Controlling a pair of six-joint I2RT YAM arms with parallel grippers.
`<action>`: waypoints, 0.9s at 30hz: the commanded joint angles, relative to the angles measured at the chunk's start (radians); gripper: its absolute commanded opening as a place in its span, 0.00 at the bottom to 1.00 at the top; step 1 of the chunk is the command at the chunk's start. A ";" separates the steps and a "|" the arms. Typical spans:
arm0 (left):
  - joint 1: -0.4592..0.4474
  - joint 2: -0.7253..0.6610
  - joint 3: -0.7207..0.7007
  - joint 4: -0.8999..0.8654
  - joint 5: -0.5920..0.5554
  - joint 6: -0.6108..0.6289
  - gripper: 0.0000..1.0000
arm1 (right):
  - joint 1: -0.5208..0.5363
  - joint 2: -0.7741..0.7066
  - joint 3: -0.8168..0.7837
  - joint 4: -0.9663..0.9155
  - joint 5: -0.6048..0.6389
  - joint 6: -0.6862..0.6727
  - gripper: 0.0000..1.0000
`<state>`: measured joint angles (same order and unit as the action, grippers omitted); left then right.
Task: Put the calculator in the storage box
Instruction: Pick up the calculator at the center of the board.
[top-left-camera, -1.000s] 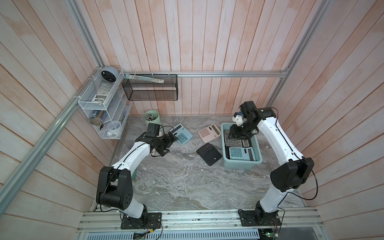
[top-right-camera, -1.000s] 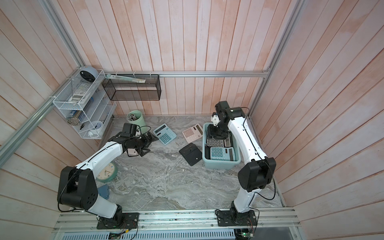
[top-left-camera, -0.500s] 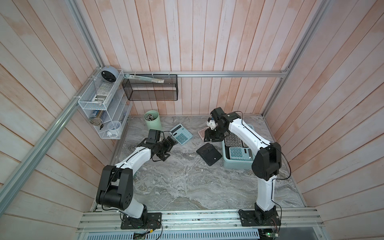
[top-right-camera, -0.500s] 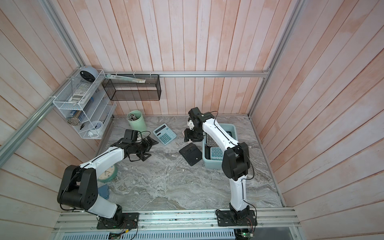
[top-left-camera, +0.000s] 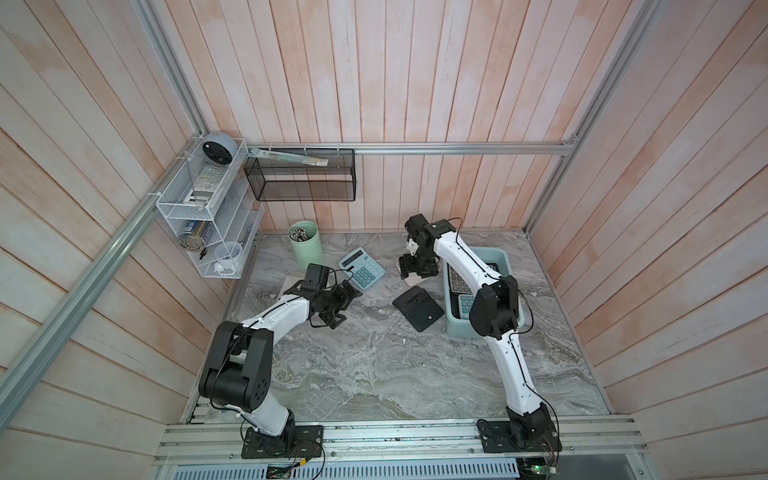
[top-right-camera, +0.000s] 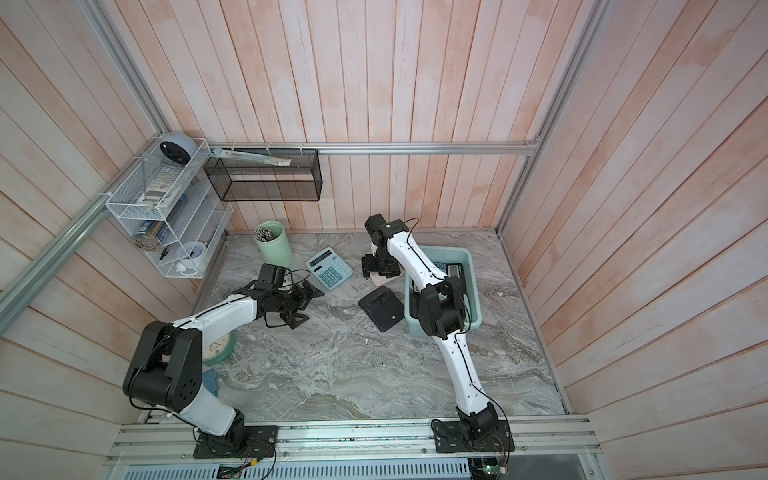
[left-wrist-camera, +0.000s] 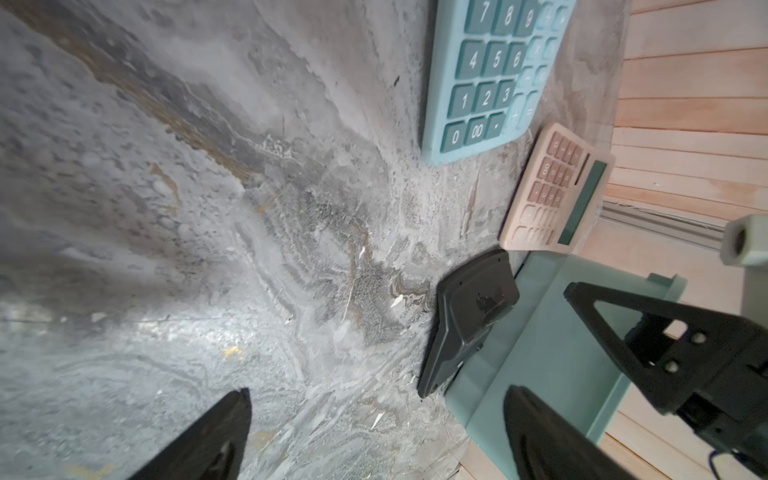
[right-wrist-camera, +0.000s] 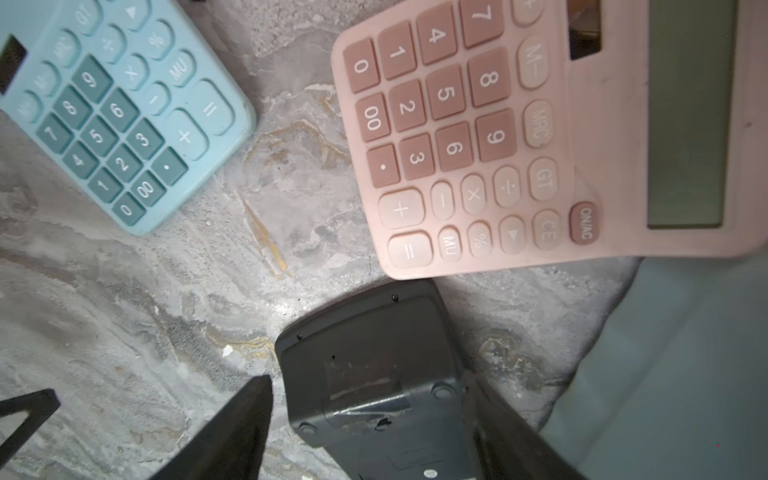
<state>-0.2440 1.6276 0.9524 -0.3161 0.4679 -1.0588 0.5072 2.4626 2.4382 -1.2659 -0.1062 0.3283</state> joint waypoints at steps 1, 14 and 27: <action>-0.010 0.027 0.019 0.029 0.015 0.013 1.00 | -0.021 0.069 0.072 -0.144 0.013 -0.008 0.78; -0.027 0.075 0.023 0.063 0.025 -0.031 1.00 | -0.042 0.034 -0.099 -0.143 -0.085 0.037 0.78; -0.042 0.054 -0.023 0.100 0.026 -0.079 1.00 | 0.001 -0.123 -0.334 0.014 -0.255 0.184 0.78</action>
<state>-0.2783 1.6913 0.9554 -0.2382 0.4904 -1.1206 0.4938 2.4077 2.1349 -1.2968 -0.2970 0.4511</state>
